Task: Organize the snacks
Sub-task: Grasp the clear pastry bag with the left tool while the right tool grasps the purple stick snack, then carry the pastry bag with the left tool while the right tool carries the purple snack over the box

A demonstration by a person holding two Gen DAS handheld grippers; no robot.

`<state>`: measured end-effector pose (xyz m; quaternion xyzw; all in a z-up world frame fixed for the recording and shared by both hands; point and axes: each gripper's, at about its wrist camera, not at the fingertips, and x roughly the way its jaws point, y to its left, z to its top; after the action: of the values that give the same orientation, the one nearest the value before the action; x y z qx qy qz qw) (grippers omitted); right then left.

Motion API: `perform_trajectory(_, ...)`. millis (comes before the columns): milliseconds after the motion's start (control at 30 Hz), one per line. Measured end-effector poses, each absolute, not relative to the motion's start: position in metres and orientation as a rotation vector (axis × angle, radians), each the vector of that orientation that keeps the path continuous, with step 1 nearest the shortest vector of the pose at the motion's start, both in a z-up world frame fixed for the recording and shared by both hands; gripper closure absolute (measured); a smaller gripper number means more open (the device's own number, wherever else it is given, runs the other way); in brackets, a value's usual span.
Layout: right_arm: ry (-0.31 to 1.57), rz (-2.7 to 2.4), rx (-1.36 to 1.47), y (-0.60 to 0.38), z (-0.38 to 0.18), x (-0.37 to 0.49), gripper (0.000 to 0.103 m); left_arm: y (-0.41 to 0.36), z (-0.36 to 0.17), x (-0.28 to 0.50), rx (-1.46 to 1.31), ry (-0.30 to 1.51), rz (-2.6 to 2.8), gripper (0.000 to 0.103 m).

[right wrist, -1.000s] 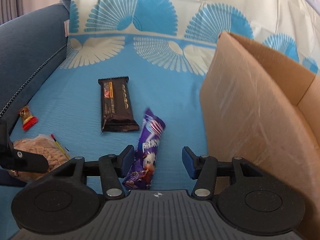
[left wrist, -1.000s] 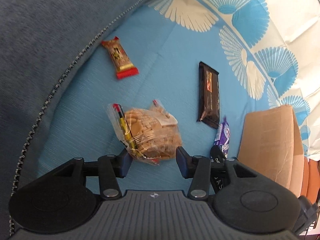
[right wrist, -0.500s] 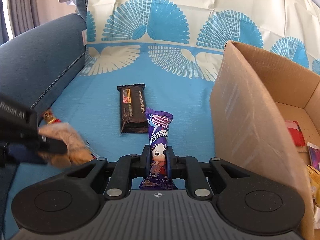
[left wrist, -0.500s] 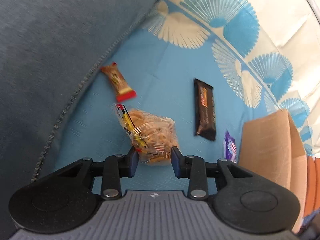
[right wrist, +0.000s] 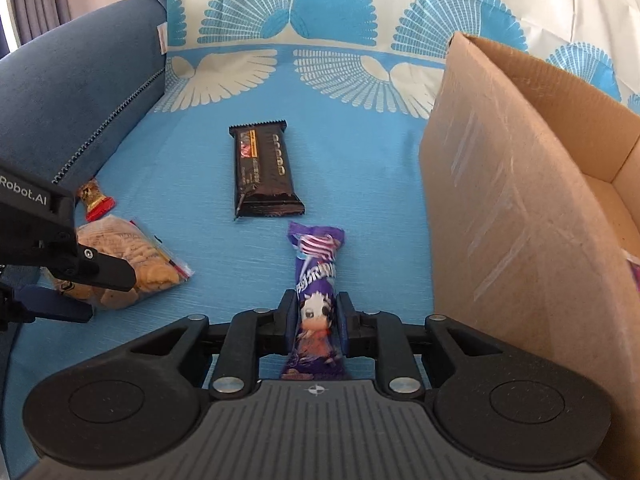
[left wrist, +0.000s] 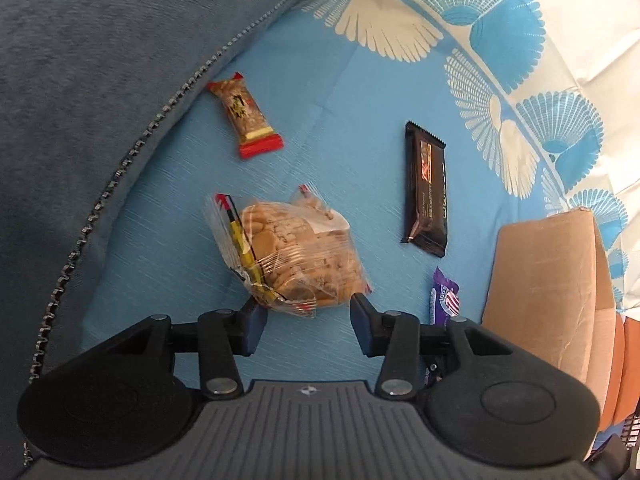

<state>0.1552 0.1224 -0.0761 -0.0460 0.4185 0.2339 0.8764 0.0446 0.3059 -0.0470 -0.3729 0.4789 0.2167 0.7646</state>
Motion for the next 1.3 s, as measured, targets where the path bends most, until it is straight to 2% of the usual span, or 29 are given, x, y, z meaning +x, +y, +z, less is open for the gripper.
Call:
perform_trajectory(133,0.862,0.5,-0.104,0.124,-0.077,0.155,0.084,0.3,-0.049,0.049,-0.777,1.057,0.465,0.055)
perform_trajectory(200,0.842,0.505,-0.108,0.123,-0.074,0.153,0.086,0.299,-0.048,0.05,-0.767,1.048,0.466,0.069)
perform_trajectory(233,0.83,0.508,-0.108,0.122,-0.072,0.152,0.086,0.299,-0.047,0.05,-0.761,1.041,0.466,0.092)
perform_trajectory(267,0.814,0.507,-0.109,0.121,-0.07,0.151,0.086,0.299,-0.045,0.05,-0.751,1.035,0.466,0.097)
perform_trajectory(433,0.742,0.522,-0.116,0.118,-0.056,0.145,0.086,0.297,-0.037,0.049,-0.723,0.986,0.452,0.099)
perform_trajectory(567,0.739,0.533,-0.115,0.112,-0.052,0.141,0.086,0.307,-0.036,0.039,-0.816,0.942,0.452,0.097)
perform_trajectory(667,0.739,0.544,-0.103,0.11,-0.049,0.137,0.086,0.315,-0.034,0.032,-0.864,0.912,0.464,0.08)
perform_trajectory(700,0.737,0.547,-0.096,0.108,-0.047,0.136,0.086,0.317,-0.034,0.032,-0.876,0.91,0.469,0.068)
perform_trajectory(900,0.659,0.585,-0.057,0.094,-0.017,0.125,0.086,0.322,-0.036,0.032,-0.915,0.919,0.472,0.036)
perform_trajectory(967,0.632,0.594,-0.041,0.085,-0.004,0.122,0.086,0.323,-0.035,0.031,-0.93,0.895,0.491,0.033)
perform_trajectory(1033,0.605,0.605,-0.025,0.075,0.009,0.12,0.086,0.324,-0.035,0.033,-0.956,0.864,0.497,0.023)
perform_trajectory(1300,0.511,0.691,-0.006,0.024,0.053,0.122,0.086,0.331,-0.051,0.052,-1.018,0.837,0.557,0.025)
